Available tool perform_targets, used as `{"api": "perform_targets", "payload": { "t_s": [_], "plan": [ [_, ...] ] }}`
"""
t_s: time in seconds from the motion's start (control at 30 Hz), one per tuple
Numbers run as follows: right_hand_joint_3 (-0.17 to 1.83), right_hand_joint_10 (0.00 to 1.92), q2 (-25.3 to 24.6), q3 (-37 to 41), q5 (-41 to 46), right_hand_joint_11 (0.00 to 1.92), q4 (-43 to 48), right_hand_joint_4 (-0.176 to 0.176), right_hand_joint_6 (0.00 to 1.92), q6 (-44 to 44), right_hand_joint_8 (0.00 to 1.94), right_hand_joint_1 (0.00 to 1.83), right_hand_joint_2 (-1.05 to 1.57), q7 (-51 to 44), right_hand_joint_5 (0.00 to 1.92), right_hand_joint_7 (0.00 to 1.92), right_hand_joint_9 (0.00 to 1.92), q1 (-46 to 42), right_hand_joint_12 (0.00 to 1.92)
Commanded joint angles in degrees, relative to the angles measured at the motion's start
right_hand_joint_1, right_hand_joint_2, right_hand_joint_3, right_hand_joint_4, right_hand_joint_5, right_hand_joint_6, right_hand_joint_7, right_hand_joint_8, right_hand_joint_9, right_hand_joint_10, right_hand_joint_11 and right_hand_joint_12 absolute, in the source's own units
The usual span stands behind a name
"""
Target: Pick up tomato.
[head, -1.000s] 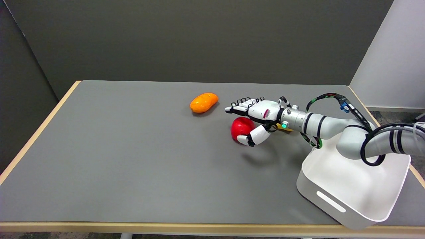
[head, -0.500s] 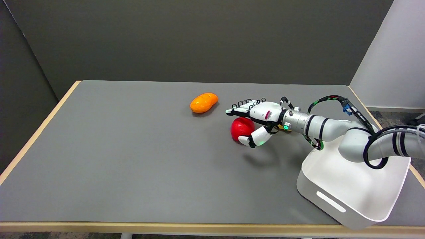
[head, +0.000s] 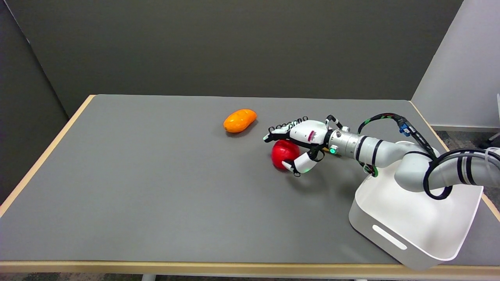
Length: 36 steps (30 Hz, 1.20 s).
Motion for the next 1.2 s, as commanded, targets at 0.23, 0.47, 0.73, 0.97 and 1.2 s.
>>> {"api": "perform_targets", "payload": {
  "t_s": [0.23, 0.47, 0.73, 0.97, 1.2],
  "plan": [
    [0.90, 0.87, -1.62, -0.65, -0.13, 0.40, 0.46, 0.104, 0.78, -0.20, 0.51, 0.86, 0.82, -0.07, 0.27, 0.46, 0.41, 0.47, 1.45],
    [0.66, 1.14, -1.62, -0.73, -0.21, 0.63, 0.46, 0.145, 1.34, 0.12, 0.85, 0.91, 0.99, -0.07, 0.43, 0.62, 0.62, 0.31, 1.56],
    [0.31, 1.51, -1.53, -0.73, -0.21, 0.85, 0.62, -0.115, 1.61, 1.48, 1.29, 1.33, 1.10, -0.07, 0.59, 0.75, 0.81, -0.09, 1.55],
    [0.39, 1.54, -1.46, -0.73, -0.21, 0.89, 0.78, -0.118, 1.63, 2.28, 1.32, 1.33, 1.06, -0.07, 0.58, 0.76, 0.80, -0.41, 1.59],
    [0.43, 1.56, -1.22, 0.53, 0.19, 0.90, 0.77, -0.121, 1.64, 5.09, 1.33, 1.33, 1.04, -0.07, 0.58, 0.76, 0.80, -0.66, 1.63]
  ]
}}
